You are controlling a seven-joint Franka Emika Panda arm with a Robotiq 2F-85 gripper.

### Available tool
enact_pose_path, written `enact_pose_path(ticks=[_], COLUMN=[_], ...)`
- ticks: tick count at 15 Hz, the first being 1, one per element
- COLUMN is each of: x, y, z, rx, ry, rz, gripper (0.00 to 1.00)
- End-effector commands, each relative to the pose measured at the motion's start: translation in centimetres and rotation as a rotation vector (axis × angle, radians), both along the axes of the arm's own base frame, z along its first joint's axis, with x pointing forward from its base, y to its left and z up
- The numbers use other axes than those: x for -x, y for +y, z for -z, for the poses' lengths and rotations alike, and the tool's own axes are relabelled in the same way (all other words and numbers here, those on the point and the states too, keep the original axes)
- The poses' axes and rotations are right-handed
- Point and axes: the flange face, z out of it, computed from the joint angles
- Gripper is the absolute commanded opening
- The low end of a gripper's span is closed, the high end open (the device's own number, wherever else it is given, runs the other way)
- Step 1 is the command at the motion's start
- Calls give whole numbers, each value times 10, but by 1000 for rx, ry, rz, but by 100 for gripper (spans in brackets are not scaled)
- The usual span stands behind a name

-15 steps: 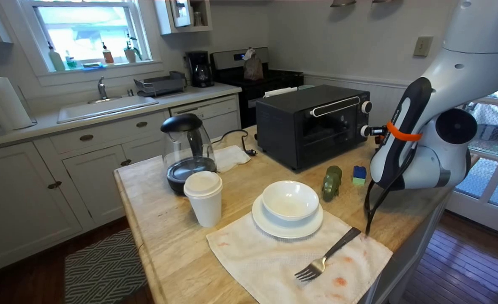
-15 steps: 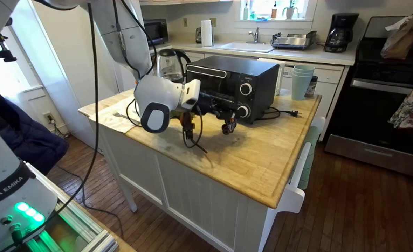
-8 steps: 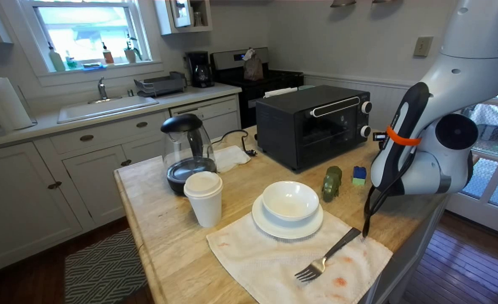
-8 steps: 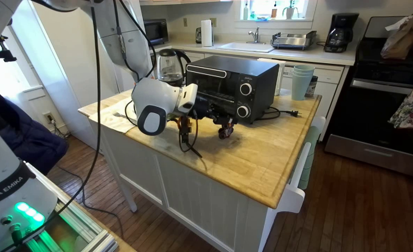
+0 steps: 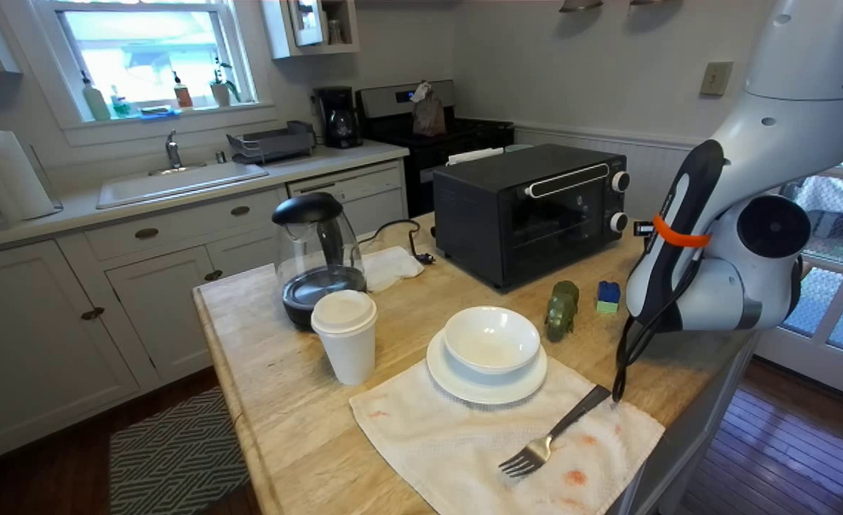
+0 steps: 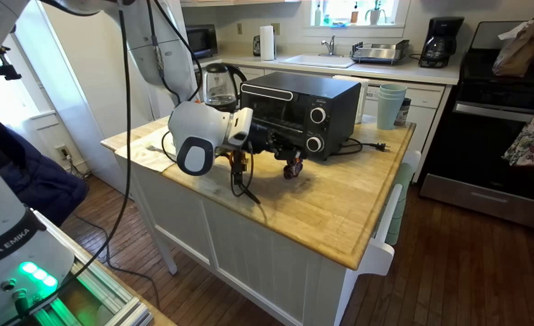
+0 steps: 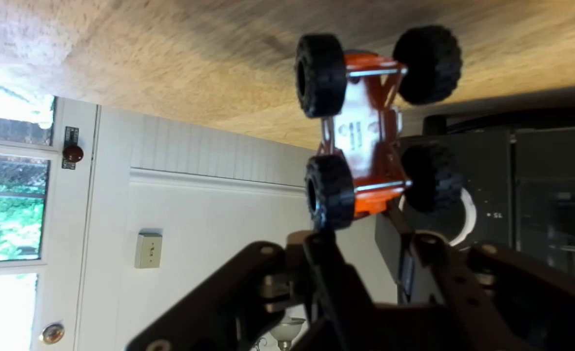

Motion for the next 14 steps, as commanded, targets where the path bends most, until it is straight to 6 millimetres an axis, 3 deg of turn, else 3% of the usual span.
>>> enact_pose_path(ticks=[1,6,7,8,9,11,12,13,14], x=[9,7,12,13,11,13,12,12,12], y=[-1,-2,-1,0,0,1,2,3,3], z=[9,12,13,13,13,12,11,10,10], rx=[58,85,90,92,91,85,83,81,80], ry=[-2,21,27,29,34,41,42,42,42], rz=[5,-7,-10,-12,-14,-18,-21,-23,-23], gripper=[7,7,23,54,55,67,56,52,39])
